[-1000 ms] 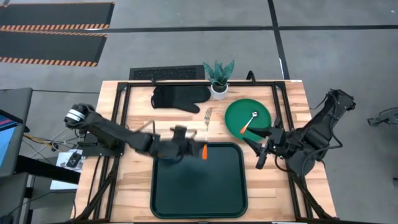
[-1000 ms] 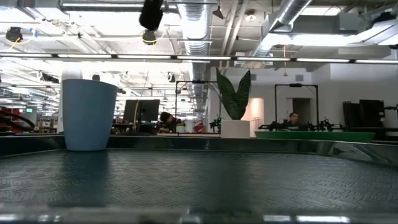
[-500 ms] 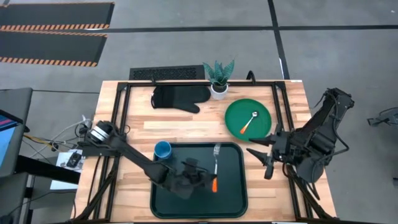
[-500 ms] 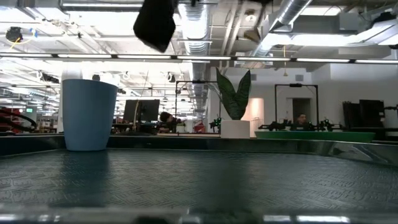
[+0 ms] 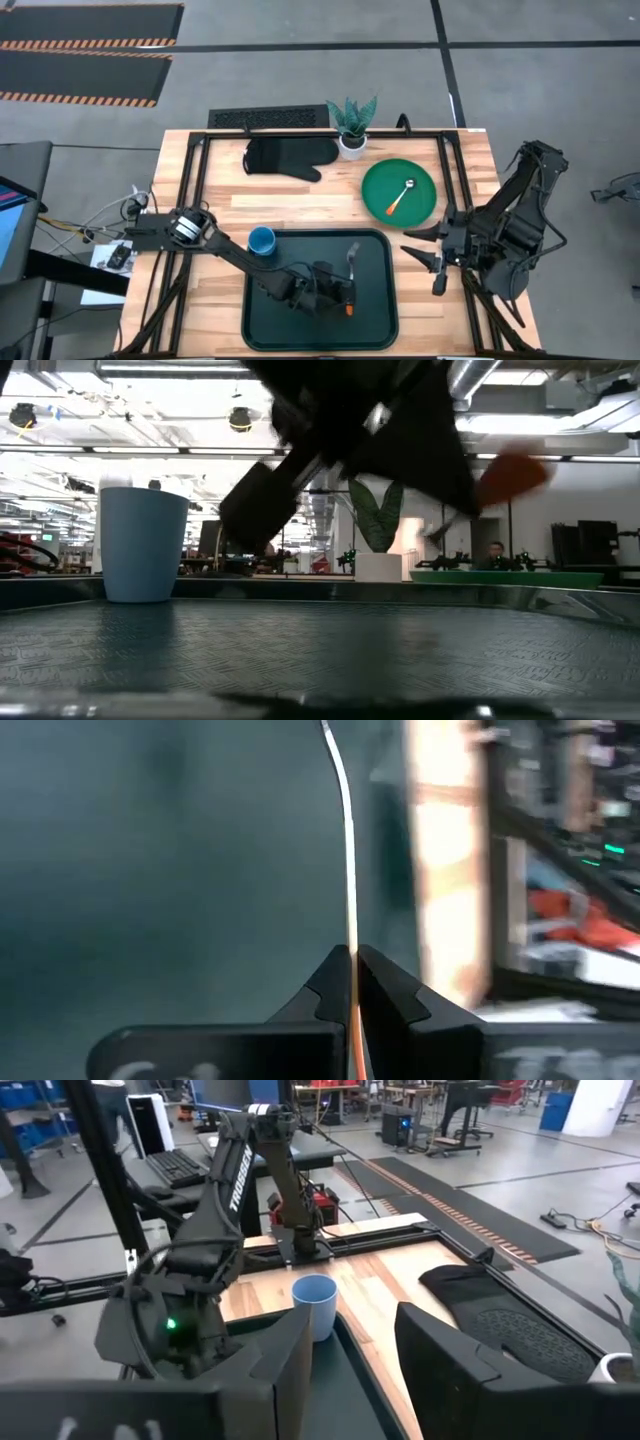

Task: Pick and place plate/cup/fork/spoon on tray
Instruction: Put the orange fork on the bottom right of the serving tray

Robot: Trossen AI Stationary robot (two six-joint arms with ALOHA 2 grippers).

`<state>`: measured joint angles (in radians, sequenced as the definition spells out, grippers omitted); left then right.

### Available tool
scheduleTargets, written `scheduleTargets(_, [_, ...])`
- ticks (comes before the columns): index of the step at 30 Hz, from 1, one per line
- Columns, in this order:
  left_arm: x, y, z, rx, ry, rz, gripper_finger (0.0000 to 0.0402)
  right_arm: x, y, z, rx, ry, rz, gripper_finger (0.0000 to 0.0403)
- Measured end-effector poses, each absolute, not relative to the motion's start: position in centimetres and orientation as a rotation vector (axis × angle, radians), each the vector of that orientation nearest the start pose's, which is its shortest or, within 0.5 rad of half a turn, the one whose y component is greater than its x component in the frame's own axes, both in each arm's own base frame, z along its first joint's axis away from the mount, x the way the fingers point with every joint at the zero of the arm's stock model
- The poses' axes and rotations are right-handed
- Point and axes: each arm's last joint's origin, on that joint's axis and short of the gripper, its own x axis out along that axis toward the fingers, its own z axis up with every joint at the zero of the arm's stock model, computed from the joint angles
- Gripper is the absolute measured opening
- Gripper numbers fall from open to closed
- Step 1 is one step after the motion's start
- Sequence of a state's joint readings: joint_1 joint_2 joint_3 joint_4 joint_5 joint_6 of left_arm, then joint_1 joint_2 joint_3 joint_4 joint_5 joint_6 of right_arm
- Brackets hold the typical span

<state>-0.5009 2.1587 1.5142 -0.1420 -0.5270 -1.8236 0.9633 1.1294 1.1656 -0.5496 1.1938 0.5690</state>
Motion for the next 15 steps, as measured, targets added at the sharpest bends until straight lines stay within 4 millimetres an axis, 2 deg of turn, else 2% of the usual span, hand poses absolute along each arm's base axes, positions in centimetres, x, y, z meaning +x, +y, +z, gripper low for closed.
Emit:
scheduleTargets(7, [41.6, -21.7, 15.1, -1.418, 0.500, 0.552, 0.0000, 14.7, 16.3, 37.2, 0.104, 0.171, -0.285, 0.0163])
scheduleTargets(10, [41.7, -21.7, 15.3, -1.460, 0.488, 0.552, 0.0000, 14.7, 16.3, 37.2, 0.099, 0.173, -0.286, 0.0163])
scheduleTargets(15, [41.5, -22.9, 16.0, -1.557, 0.474, 0.542, 0.0000, 14.7, 16.3, 37.1, 0.094, 0.175, -0.287, 0.0163])
